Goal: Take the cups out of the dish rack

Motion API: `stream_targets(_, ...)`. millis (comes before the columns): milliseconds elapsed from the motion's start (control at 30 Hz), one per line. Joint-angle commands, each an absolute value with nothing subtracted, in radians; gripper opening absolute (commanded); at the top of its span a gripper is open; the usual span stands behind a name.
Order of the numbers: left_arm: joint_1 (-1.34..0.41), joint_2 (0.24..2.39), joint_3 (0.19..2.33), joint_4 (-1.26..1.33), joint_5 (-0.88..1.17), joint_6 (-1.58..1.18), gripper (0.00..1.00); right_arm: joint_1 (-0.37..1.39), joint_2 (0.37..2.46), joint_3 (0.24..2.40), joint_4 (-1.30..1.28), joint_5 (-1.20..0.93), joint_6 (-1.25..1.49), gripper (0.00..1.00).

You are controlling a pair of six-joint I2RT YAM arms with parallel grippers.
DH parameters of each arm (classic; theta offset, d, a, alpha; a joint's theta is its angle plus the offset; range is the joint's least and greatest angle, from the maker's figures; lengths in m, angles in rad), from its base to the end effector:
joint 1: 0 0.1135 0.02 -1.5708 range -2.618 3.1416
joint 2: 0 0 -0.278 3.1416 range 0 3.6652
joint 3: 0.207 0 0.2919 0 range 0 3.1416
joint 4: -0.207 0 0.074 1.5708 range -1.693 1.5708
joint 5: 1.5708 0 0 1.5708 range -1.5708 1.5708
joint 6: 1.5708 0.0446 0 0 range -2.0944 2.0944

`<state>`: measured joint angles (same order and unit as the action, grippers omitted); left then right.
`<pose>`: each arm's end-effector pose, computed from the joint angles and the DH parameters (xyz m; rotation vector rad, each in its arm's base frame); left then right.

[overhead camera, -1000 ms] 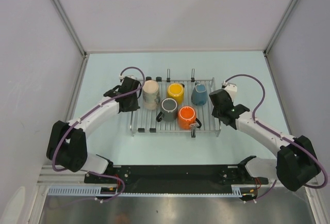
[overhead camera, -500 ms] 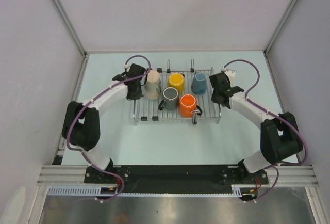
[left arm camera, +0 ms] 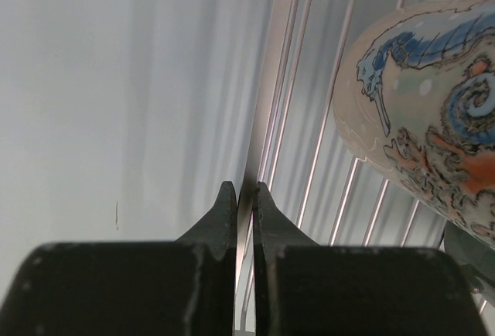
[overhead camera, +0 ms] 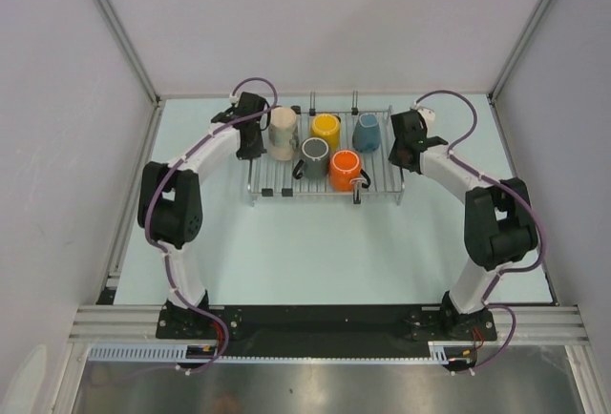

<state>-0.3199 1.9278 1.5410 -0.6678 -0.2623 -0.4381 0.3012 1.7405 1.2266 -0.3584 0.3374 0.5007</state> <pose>0.4423 -0.1344 0.2200 -0.2409 2.5580 0.0639 0.4053 0.1105 0.2104 0.3830 2.3476 -0.0348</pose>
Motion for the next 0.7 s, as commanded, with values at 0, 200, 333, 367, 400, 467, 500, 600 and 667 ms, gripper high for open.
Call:
stream_targets(0, -0.308, 2.02, 1.589, -0.634, -0.181, -0.531, 0.0, 0.281, 1.862, 1.218, -0.339, 0.284, 0.643, 0.0)
stream_targets(200, -0.301, 2.072, 1.67, -0.629, -0.173, -0.525, 0.0, 0.255, 1.937, 1.282, -0.336, 0.265, 0.644, 0.0)
stream_targets(333, -0.293, 2.091, 1.671, -0.609, -0.178, -0.54, 0.01, 0.249, 1.957, 1.299, -0.33, 0.275, 0.635, 0.0)
stream_targets(367, -0.291, 2.095, 1.671, -0.606, -0.178, -0.54, 0.01, 0.247, 1.966, 1.304, -0.331, 0.27, 0.635, 0.0)
stream_targets(400, -0.288, 2.1, 1.672, -0.601, -0.167, -0.545, 0.0, 0.247, 1.973, 1.313, -0.331, 0.267, 0.634, 0.0)
stream_targets(467, -0.285, 2.115, 1.677, -0.598, -0.155, -0.546, 0.01, 0.245, 1.983, 1.324, -0.334, 0.268, 0.632, 0.0)
stream_targets(500, -0.285, 2.117, 1.678, -0.598, -0.153, -0.548, 0.01, 0.245, 1.991, 1.333, -0.336, 0.267, 0.63, 0.0)
stream_targets(600, -0.285, 2.123, 1.677, -0.595, -0.159, -0.542, 0.0, 0.244, 1.997, 1.335, -0.336, 0.27, 0.626, 0.0)
stream_targets(667, -0.284, 2.123, 1.677, -0.595, -0.163, -0.541, 0.0, 0.244, 1.999, 1.331, -0.336, 0.272, 0.623, 0.0)
